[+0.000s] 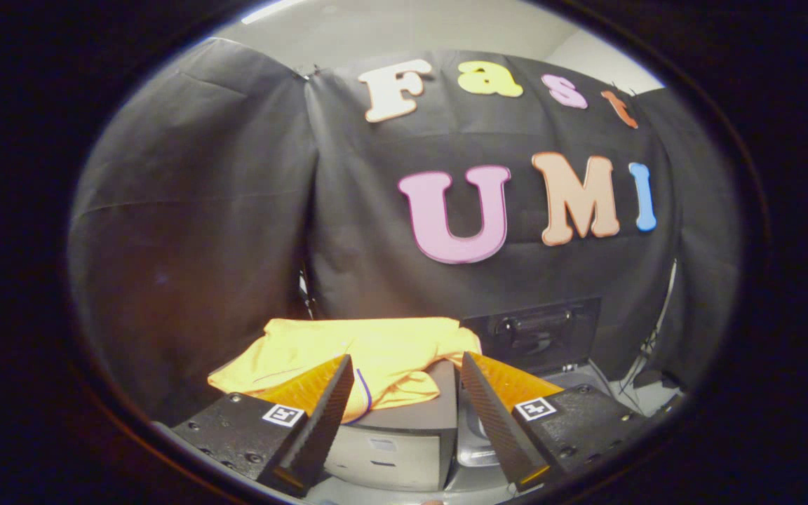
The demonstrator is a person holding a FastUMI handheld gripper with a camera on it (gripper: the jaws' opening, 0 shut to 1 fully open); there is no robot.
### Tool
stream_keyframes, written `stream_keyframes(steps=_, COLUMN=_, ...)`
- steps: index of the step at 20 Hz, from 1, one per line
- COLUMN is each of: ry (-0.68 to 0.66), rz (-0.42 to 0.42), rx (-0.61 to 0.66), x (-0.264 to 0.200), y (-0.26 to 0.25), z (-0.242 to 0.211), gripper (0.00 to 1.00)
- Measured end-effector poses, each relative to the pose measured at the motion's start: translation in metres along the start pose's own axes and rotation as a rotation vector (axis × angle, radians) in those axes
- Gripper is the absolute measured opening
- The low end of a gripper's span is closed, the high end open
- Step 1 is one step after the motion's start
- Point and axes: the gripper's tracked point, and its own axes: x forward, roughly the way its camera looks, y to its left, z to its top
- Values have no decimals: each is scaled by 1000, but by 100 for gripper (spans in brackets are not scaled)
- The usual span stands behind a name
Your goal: Put the clothes into the washing machine and then close the washing machine lid.
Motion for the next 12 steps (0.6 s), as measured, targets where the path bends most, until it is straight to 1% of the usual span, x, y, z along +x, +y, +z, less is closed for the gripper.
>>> stream_keyframes(steps=1, ry=35, rz=-3, rx=21, x=16, y=12, z=-5, gripper=94)
stream_keyframes(steps=3, ry=83, rz=19, rx=47, x=45, y=43, z=-11, gripper=94)
stream_keyframes(steps=5, ry=118, rz=28, rx=6, x=73, y=62, z=-14, gripper=94)
stream_keyframes(steps=8, ry=209, rz=5, rx=-94, x=106, y=80, z=-33, gripper=95)
stream_keyframes(steps=12, ry=365, rz=-4, rx=-139, x=140, y=101, z=-70, gripper=96)
